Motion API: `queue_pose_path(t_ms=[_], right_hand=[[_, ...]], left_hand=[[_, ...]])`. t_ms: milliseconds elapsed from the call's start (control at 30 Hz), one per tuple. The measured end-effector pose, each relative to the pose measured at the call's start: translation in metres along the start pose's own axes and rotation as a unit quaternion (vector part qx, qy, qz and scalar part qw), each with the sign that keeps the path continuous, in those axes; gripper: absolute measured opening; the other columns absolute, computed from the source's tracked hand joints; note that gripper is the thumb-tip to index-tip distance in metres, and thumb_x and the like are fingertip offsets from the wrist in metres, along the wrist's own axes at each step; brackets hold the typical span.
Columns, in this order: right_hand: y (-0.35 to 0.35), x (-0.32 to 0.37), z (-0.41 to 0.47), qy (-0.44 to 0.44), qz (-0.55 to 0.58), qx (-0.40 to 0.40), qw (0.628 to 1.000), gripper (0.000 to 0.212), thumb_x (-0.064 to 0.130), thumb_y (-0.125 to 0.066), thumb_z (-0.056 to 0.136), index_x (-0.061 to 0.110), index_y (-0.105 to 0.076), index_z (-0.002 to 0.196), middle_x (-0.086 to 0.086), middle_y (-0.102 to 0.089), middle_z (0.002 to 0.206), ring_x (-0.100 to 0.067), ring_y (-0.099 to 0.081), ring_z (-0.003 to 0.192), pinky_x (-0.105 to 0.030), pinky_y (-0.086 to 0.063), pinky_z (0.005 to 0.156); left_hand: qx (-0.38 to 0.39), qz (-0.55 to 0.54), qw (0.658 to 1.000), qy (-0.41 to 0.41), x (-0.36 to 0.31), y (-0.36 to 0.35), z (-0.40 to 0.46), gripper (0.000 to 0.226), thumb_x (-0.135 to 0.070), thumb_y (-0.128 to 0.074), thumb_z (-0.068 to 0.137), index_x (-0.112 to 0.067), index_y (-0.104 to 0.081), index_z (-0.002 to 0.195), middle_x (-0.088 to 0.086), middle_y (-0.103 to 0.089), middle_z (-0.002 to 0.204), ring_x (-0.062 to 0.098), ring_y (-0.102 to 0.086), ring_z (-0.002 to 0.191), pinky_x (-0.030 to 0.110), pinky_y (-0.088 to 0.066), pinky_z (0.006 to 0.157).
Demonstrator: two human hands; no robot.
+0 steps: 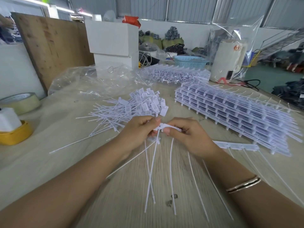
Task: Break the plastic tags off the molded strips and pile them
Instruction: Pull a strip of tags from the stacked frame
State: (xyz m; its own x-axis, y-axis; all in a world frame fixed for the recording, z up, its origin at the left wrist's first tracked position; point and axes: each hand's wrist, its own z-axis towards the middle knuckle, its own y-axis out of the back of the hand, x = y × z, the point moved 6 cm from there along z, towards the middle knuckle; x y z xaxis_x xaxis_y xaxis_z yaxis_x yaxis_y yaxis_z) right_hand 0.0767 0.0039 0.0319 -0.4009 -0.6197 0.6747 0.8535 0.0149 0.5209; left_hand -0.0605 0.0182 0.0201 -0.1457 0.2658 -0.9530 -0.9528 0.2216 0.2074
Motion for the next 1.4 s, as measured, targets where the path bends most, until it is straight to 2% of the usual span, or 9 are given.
queue_pose_path(t_ms=[133, 300, 367, 467, 700, 933, 1067, 1200, 1400], right_hand=[[0.003, 0.005, 0.002, 0.024, -0.001, -0.048, 0.999, 0.017, 0.024, -0.06, 0.088, 0.031, -0.063, 0.073, -0.022, -0.053, 0.062, -0.034, -0.045, 0.056, -0.041, -0.035, 0.055], [0.003, 0.007, 0.002, 0.006, 0.111, -0.046, 0.993, 0.017, 0.015, -0.054, 0.089, 0.014, -0.063, 0.075, 0.004, -0.059, 0.06, -0.004, -0.049, 0.052, -0.019, -0.037, 0.054], [0.011, 0.001, 0.0, -0.023, 0.161, -0.059, 0.985, 0.017, 0.014, -0.052, 0.088, 0.006, -0.064, 0.079, -0.01, -0.061, 0.065, -0.012, -0.046, 0.048, -0.018, -0.029, 0.052], [0.022, -0.009, -0.004, -0.058, 0.154, -0.044, 0.985, 0.022, 0.021, -0.051, 0.086, 0.005, -0.066, 0.083, -0.023, -0.059, 0.075, -0.038, -0.033, 0.054, -0.029, -0.028, 0.049], [0.009, -0.009, -0.004, -0.06, 0.112, -0.001, 0.992, 0.046, 0.005, -0.04, 0.075, 0.025, -0.061, 0.112, 0.012, -0.056, 0.072, 0.001, -0.044, 0.056, -0.013, -0.032, 0.056], [-0.008, 0.002, -0.005, -0.029, 0.066, 0.06, 0.996, 0.062, 0.0, -0.046, 0.076, 0.029, -0.042, 0.13, 0.002, -0.045, 0.098, -0.019, -0.039, 0.054, -0.023, -0.034, 0.053], [-0.012, 0.006, -0.005, -0.022, 0.027, 0.081, 0.996, 0.062, -0.006, -0.055, 0.08, 0.025, -0.04, 0.131, 0.0, -0.044, 0.104, -0.03, -0.047, 0.078, -0.04, -0.044, 0.072], [-0.001, -0.006, -0.003, -0.073, -0.081, 0.093, 0.99, 0.018, 0.013, -0.066, 0.086, 0.009, -0.067, 0.104, -0.007, -0.055, 0.099, -0.02, -0.051, 0.093, -0.038, -0.04, 0.093], [-0.003, -0.007, -0.005, -0.089, -0.031, 0.09, 0.991, 0.014, 0.015, -0.065, 0.087, 0.008, -0.068, 0.076, -0.013, -0.057, 0.071, -0.015, -0.048, 0.063, -0.029, -0.037, 0.064]], left_hand=[[-0.02, -0.074, 0.996, 0.036, 0.004, -0.001, 0.001, 0.034, -0.033, -0.051, 0.094, -0.021, -0.067, 0.067, -0.003, -0.051, 0.062, 0.005, -0.046, 0.055, 0.017, -0.037, 0.057], [0.016, -0.206, 0.978, 0.024, -0.003, -0.007, 0.004, 0.034, -0.033, -0.052, 0.088, -0.02, -0.063, 0.058, 0.008, -0.047, 0.066, 0.02, -0.039, 0.066, 0.026, -0.033, 0.068], [0.045, -0.233, 0.971, 0.013, -0.009, 0.0, 0.005, 0.036, -0.038, -0.05, 0.083, -0.02, -0.063, 0.055, 0.0, -0.05, 0.058, 0.014, -0.041, 0.059, 0.023, -0.036, 0.06], [0.047, 0.053, 0.995, -0.077, -0.011, 0.015, 0.005, 0.042, -0.051, -0.05, 0.086, -0.016, -0.063, 0.066, -0.005, -0.059, 0.06, 0.003, -0.056, 0.059, 0.023, -0.045, 0.062], [-0.006, 0.426, 0.882, -0.201, -0.006, 0.016, 0.009, 0.04, -0.05, -0.052, 0.087, -0.015, -0.063, 0.071, -0.003, -0.056, 0.068, 0.016, -0.053, 0.07, 0.032, -0.037, 0.067], [0.023, 0.276, 0.943, -0.183, -0.018, 0.004, 0.0, 0.048, -0.057, -0.03, 0.089, -0.026, -0.062, 0.071, -0.007, -0.055, 0.064, 0.008, -0.053, 0.064, 0.031, -0.043, 0.067], [0.027, 0.272, 0.95, -0.149, -0.009, -0.002, -0.001, 0.028, -0.03, -0.061, 0.088, -0.029, -0.047, 0.063, -0.01, -0.046, 0.056, 0.003, -0.042, 0.054, 0.021, -0.032, 0.056], [0.033, 0.241, 0.962, -0.122, -0.005, 0.007, 0.003, 0.021, -0.025, -0.057, 0.091, -0.021, -0.052, 0.071, -0.008, -0.049, 0.06, 0.006, -0.043, 0.057, 0.02, -0.033, 0.058], [0.042, 0.296, 0.95, -0.096, -0.001, 0.0, 0.001, 0.031, -0.034, -0.051, 0.094, -0.008, -0.062, 0.081, 0.009, -0.061, 0.067, 0.015, -0.052, 0.06, 0.03, -0.038, 0.059]])
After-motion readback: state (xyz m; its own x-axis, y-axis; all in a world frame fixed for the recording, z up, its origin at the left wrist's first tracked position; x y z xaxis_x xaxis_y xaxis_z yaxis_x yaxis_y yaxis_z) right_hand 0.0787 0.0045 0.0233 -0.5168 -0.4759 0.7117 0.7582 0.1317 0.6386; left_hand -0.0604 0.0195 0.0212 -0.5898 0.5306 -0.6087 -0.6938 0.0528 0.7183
